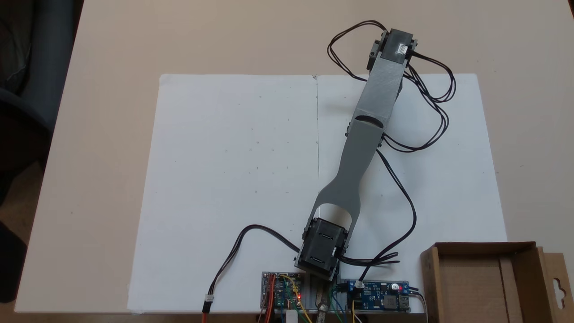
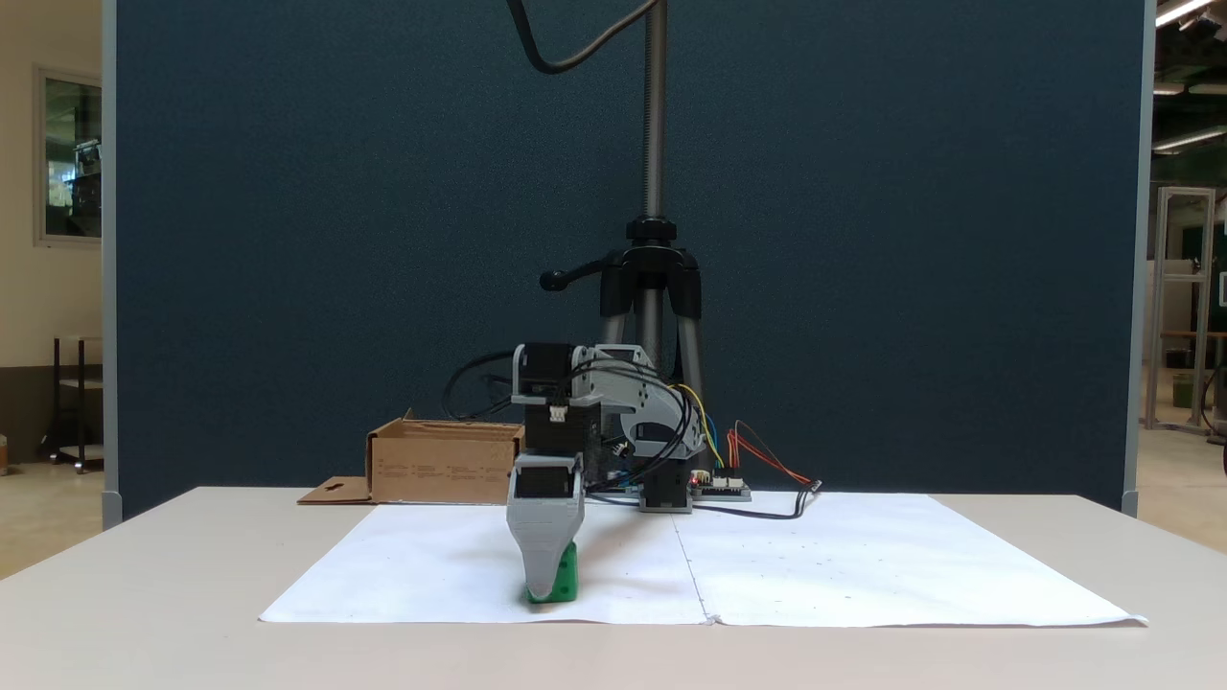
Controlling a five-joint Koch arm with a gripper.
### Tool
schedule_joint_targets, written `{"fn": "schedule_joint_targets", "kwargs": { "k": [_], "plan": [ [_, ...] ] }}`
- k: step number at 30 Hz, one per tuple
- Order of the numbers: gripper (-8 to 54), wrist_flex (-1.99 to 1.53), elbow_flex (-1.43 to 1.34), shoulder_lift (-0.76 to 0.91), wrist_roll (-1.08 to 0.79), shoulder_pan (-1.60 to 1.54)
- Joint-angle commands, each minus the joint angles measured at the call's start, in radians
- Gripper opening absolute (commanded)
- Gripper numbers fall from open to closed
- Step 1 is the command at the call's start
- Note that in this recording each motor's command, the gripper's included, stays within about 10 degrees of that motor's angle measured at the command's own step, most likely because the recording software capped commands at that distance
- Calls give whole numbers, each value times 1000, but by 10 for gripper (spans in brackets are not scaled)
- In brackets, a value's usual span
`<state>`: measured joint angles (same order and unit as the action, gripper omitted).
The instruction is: Grasp a green dice and put it in the bin.
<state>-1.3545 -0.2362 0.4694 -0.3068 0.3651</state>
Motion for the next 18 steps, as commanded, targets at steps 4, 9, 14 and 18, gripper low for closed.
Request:
{"fn": "schedule_joint_targets", "kwargs": {
  "k": [4,9,14,18],
  "plan": [
    [413,35,44,28,-83,8],
    [384,37,44,23,-81,8],
    [381,51,44,18,-81,8],
    [381,64,44,12,-81,8]
  ]
}}
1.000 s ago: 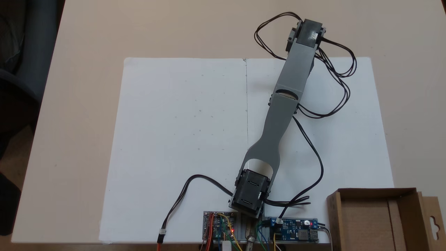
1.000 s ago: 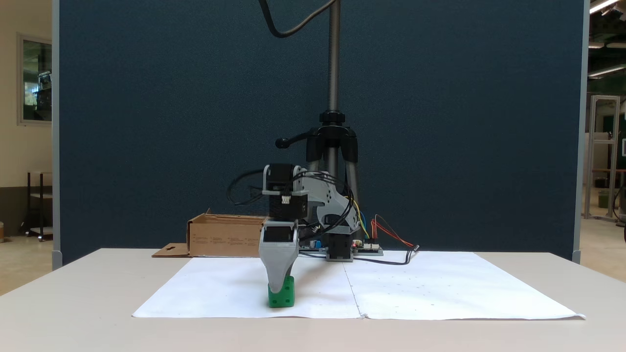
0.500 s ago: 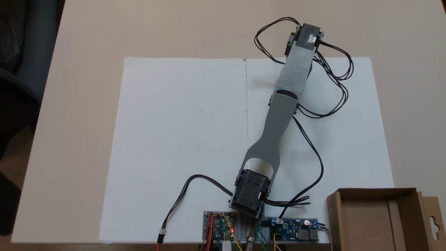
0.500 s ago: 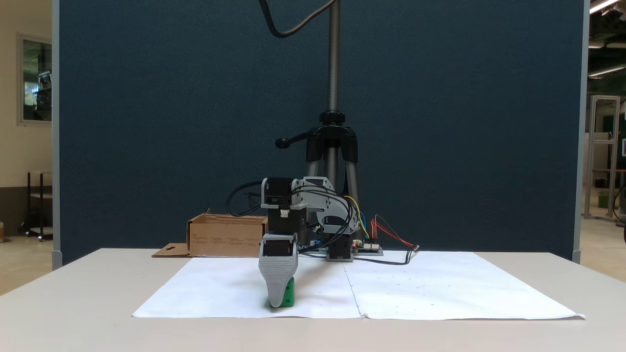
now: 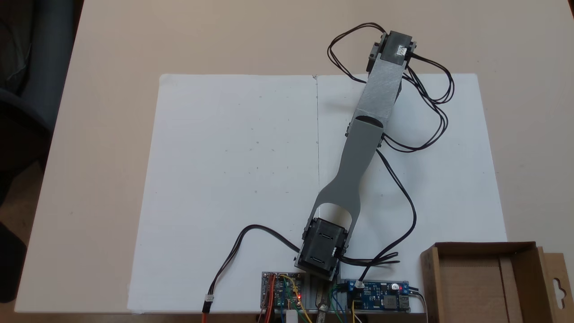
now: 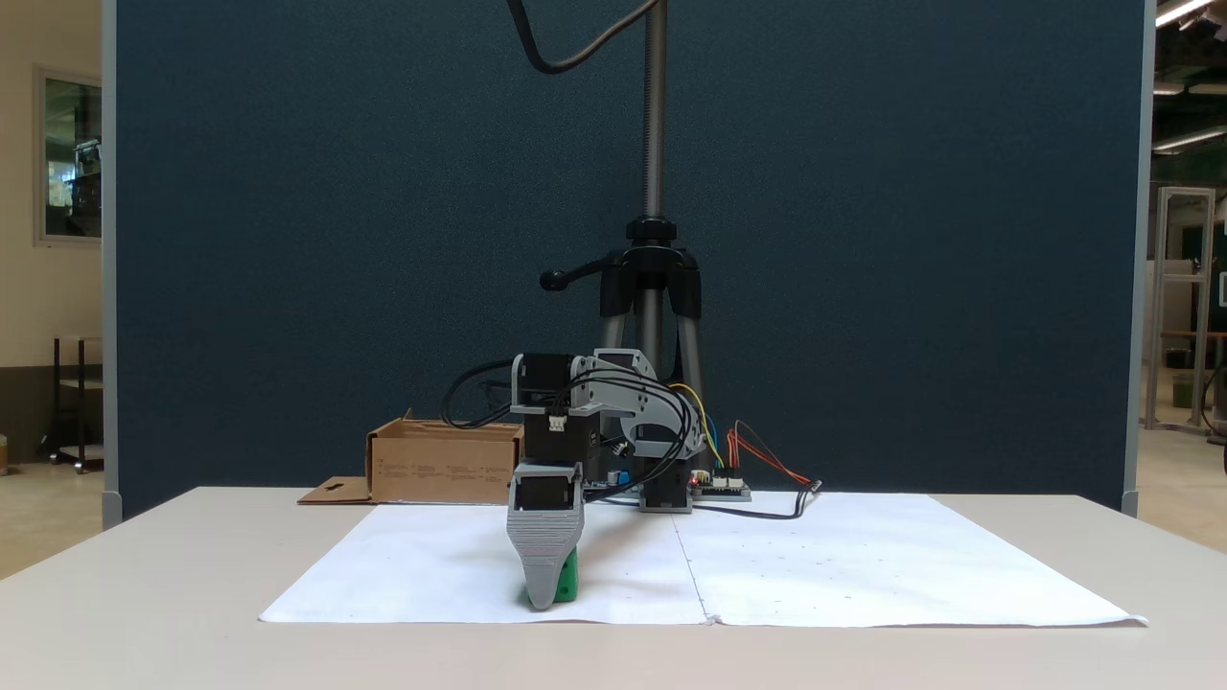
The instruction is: Grasp a green dice and put it in the bin.
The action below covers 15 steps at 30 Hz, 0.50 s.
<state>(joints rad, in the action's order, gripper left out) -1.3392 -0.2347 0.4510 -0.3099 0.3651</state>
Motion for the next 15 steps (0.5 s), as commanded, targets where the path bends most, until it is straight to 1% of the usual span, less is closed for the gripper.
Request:
{"fn": "schedule_joint_targets", "kwargs": {
  "k": [1,14,15],
  "plan": [
    [381,51,44,31,-78,8],
    [381,91,43,21,-78,9],
    [374,91,43,20,-78,9]
  ]
}}
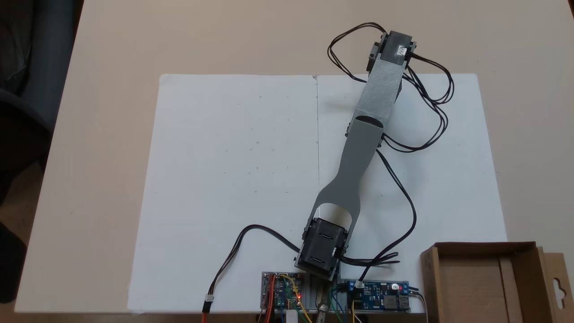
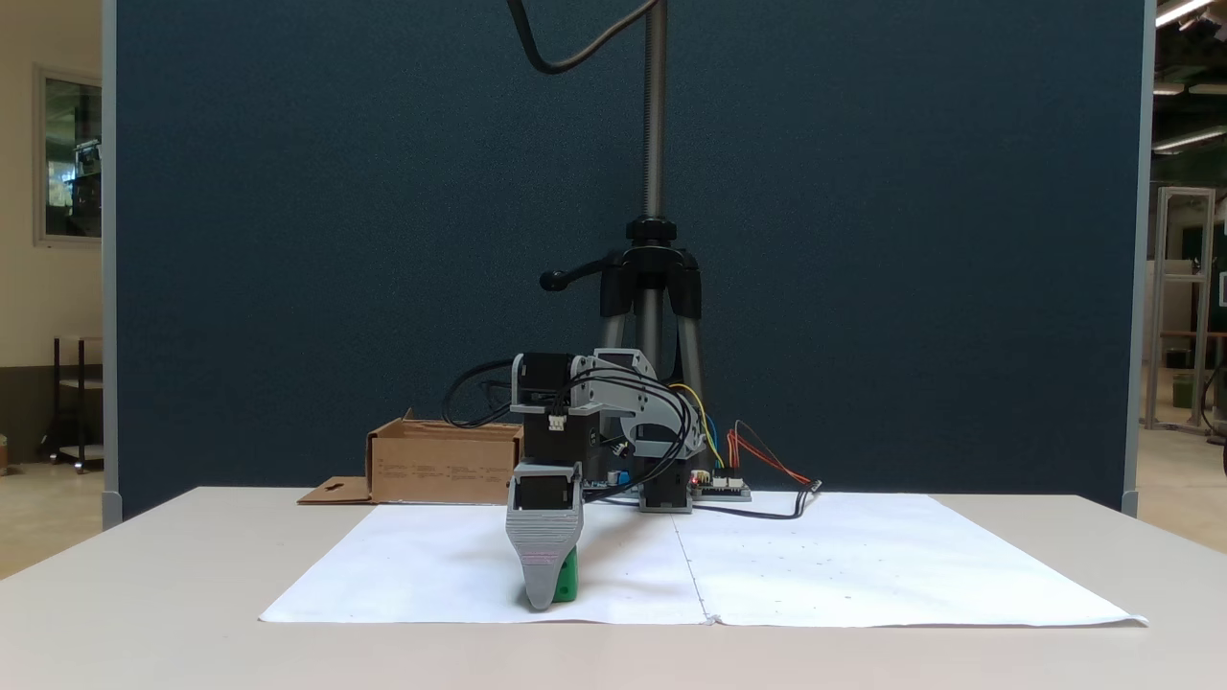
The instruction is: Grasp a green dice and put it in the bin.
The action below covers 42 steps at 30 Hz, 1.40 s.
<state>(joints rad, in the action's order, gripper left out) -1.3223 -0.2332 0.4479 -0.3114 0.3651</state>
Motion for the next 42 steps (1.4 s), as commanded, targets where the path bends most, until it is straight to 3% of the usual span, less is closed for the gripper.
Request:
{"fn": "schedule_joint_targets", "kwargs": {
  "k": [1,3,6,11,25,34,42],
  "plan": [
    [336,74,41,21,-77,9],
    [293,74,41,21,-69,11],
    [289,74,41,20,-67,12],
    [121,87,41,18,-49,23],
    [117,34,41,61,91,51],
    [117,-242,17,336,288,58],
    [117,-143,-456,687,428,32]
  ]
}}
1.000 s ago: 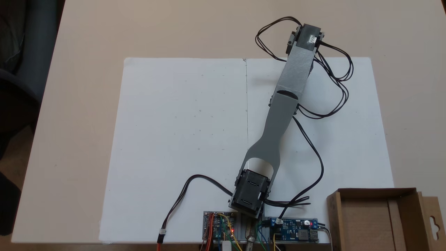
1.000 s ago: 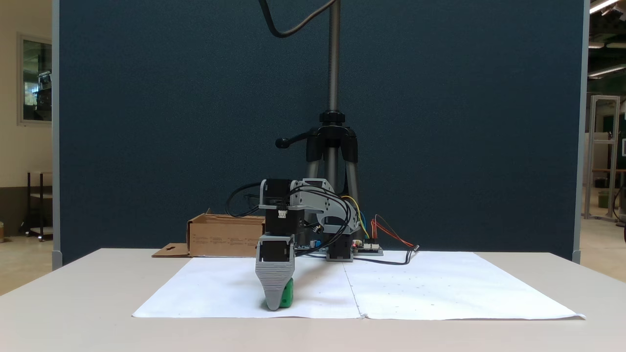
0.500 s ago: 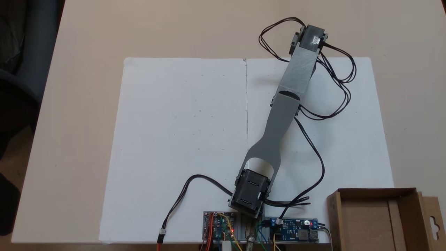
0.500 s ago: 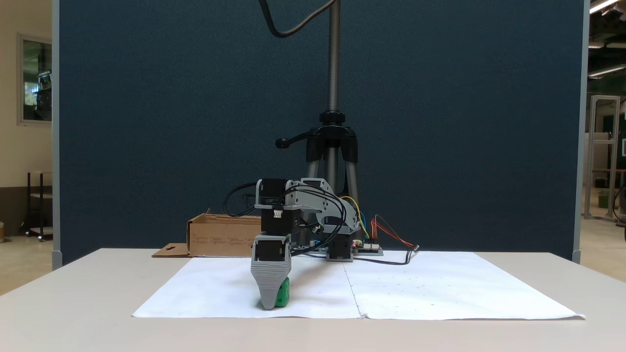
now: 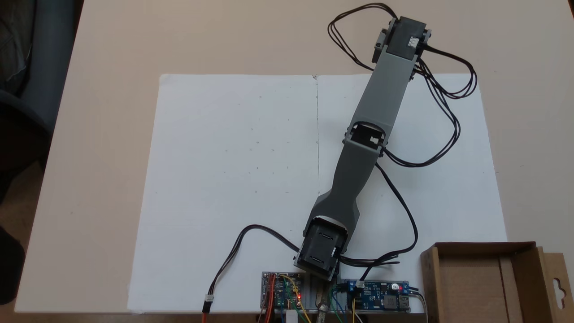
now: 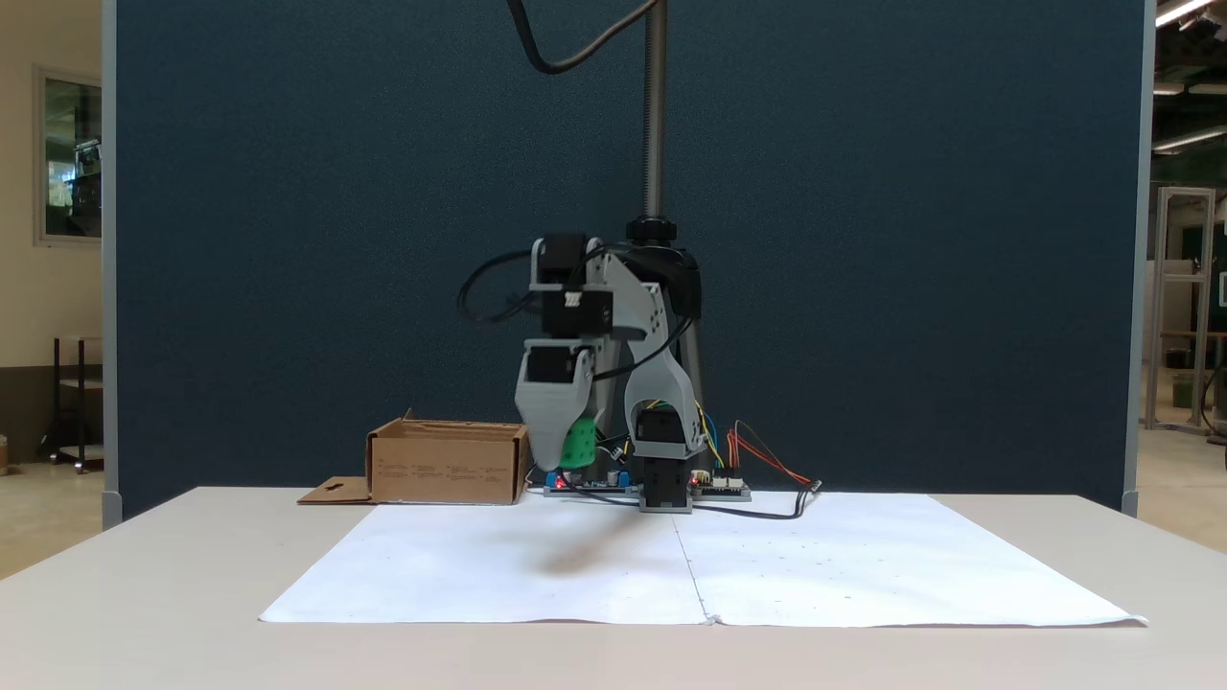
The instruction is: Grasp a green dice and put it in the bin.
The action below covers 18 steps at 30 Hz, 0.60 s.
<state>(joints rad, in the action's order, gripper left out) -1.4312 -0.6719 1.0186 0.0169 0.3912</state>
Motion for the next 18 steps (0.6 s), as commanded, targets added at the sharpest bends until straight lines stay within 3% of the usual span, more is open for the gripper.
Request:
{"fn": "schedule_joint_targets", "kwargs": {
  "k": [1,4,18],
  "plan": [
    [117,12,-77,165,114,12],
    [117,104,-175,290,129,49],
    [117,210,-173,396,55,604]
  ]
}}
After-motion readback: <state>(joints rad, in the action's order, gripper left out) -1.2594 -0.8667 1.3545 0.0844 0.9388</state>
